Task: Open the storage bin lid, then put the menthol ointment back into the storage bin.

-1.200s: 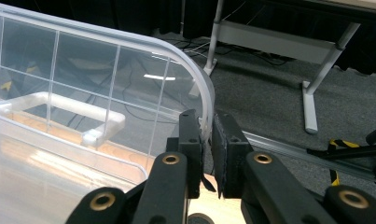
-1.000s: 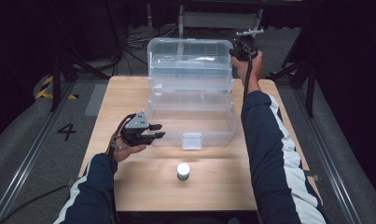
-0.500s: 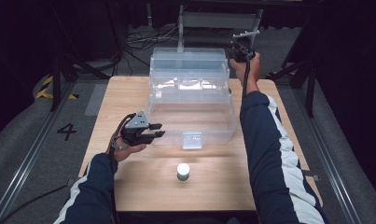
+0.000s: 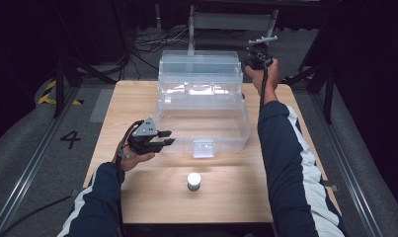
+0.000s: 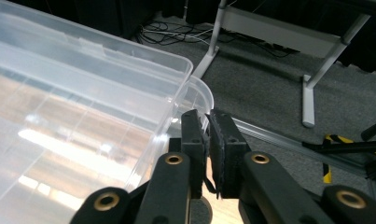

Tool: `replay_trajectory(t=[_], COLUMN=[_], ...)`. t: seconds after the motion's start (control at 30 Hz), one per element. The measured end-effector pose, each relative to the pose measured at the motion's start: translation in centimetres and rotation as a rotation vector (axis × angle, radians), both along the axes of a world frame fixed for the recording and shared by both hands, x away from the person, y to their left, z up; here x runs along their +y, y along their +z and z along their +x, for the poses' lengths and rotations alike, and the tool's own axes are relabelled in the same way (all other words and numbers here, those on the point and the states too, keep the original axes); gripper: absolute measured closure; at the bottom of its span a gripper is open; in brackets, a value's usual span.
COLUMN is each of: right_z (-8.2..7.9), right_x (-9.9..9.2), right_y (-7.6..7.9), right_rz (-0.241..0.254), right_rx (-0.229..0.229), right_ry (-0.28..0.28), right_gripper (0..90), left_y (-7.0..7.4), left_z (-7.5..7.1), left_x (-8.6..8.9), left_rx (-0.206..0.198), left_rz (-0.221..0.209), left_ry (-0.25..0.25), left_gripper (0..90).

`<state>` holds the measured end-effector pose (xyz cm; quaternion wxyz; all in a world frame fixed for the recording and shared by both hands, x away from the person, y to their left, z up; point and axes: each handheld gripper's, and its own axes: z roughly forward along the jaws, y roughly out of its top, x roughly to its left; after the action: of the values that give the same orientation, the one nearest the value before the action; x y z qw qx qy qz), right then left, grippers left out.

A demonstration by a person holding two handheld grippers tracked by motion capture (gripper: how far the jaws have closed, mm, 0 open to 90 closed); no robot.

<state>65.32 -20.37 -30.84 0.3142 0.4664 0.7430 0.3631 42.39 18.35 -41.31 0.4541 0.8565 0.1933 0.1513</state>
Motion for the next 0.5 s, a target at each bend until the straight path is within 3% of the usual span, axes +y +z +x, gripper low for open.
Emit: replay_trajectory(t=[0.37,0.5], right_z=[-3.3,-4.7], right_x=[-1.2,-1.8], right_y=[1.3,1.4], right_rz=[-0.016,-0.028], right_rx=[-0.034,-0.036], right_ry=[0.057,0.095], right_gripper=[77.2,73.5], left_y=[0.2,0.6], left_z=[-0.2,-0.3], left_x=[0.0,0.4], left_rx=[-0.005,-0.019], left_rz=[0.007,-0.019], left_ry=[0.010,0.025], left_gripper=[67.5,66.6])
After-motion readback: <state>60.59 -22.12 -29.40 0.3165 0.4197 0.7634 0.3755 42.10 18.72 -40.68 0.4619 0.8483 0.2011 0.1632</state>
